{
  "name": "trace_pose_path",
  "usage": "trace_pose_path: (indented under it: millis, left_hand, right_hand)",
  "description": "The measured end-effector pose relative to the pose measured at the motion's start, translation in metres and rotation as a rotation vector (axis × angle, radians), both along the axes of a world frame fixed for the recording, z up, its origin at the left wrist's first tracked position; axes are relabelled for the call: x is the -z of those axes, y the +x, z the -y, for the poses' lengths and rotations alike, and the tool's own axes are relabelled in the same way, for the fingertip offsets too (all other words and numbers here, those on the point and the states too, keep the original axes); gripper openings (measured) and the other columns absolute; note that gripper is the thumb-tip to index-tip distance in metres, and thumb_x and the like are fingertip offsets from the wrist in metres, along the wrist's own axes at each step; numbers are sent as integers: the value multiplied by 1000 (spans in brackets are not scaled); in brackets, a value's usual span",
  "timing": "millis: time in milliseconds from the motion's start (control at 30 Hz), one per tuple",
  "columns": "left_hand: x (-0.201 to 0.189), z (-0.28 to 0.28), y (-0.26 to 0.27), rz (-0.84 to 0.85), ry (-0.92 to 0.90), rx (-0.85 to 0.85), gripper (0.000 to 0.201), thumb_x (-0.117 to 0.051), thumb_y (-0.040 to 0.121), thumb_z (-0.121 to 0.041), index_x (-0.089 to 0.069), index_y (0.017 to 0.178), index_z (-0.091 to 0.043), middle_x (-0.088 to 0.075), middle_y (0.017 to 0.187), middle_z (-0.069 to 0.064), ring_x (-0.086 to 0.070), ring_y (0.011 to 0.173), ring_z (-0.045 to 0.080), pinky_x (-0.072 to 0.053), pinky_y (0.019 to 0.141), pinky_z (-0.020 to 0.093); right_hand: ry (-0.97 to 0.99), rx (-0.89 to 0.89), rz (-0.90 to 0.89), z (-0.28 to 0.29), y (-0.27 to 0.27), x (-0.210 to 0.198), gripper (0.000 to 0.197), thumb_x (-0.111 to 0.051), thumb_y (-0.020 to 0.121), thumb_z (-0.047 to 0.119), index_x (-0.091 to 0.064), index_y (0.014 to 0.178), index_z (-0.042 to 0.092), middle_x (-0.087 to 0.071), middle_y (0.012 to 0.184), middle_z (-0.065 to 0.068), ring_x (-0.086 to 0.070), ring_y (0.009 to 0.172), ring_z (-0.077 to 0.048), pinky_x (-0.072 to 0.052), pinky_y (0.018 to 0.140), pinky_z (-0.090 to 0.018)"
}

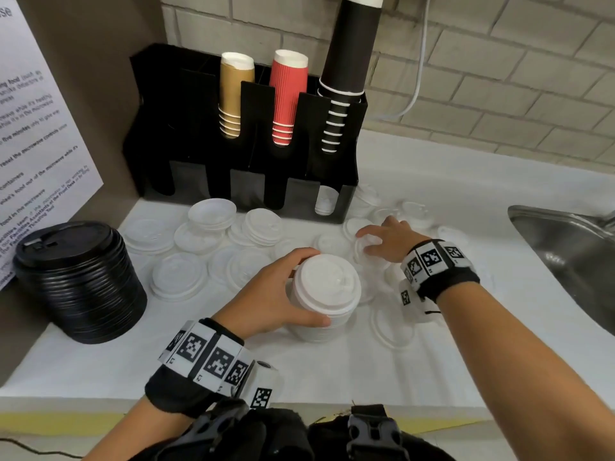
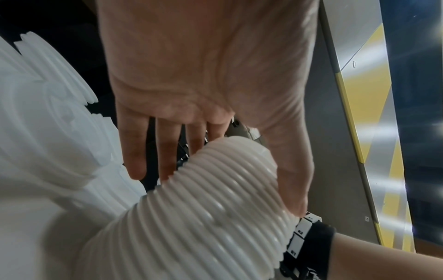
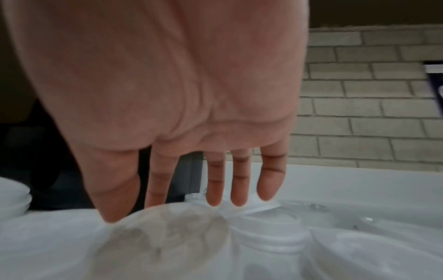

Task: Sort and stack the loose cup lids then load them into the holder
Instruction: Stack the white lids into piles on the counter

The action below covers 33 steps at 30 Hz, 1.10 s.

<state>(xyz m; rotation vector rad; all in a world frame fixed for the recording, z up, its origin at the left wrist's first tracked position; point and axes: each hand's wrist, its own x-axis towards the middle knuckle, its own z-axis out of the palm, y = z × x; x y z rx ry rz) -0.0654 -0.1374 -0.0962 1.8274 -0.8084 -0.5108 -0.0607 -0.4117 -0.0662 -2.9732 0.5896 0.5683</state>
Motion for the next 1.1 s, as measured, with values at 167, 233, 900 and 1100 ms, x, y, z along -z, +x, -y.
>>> trace_pose_path:
  millis: [167, 233, 900, 1100]
  left_hand:
    - [2, -1, -1, -1, 13, -4, 83, -91, 58, -37, -45, 127, -46, -52, 121, -36, -46, 114, -14, -39, 89, 7]
    - [2, -2, -1, 0, 16, -2, 84, -91, 59, -36, -45, 127, -46, -52, 121, -34, -46, 115, -14, -39, 88, 5]
    - [0, -4, 3, 0, 46, 27, 89, -92, 58, -35, -43, 132, -44, -52, 128, -26, -45, 120, -8, -40, 99, 17]
    - [-1, -2, 6, -3, 48, 33, 89, -92, 58, -35, -43, 132, -43, -52, 128, -25, -46, 119, -8, -41, 98, 17]
  right_hand:
    - [-26, -7, 79, 8, 16, -2, 36, -56, 91, 44, -52, 123, 28, -39, 132, -10, -37, 125, -34, -36, 102, -43]
    - [26, -7, 83, 6, 25, -1, 52, -63, 87, 42, -45, 131, 23, -40, 135, -13, -42, 124, -34, -38, 102, -41]
    - [67, 218, 246, 67, 55, -20, 38, -49, 97, 26, -50, 134, 23, -43, 138, -16, -52, 116, -36, -39, 84, -31]
    - [-6, 190, 15, 61, 53, 3, 59, -72, 80, 42, -46, 131, 25, -37, 136, -14, -49, 117, -38, -40, 85, -36]
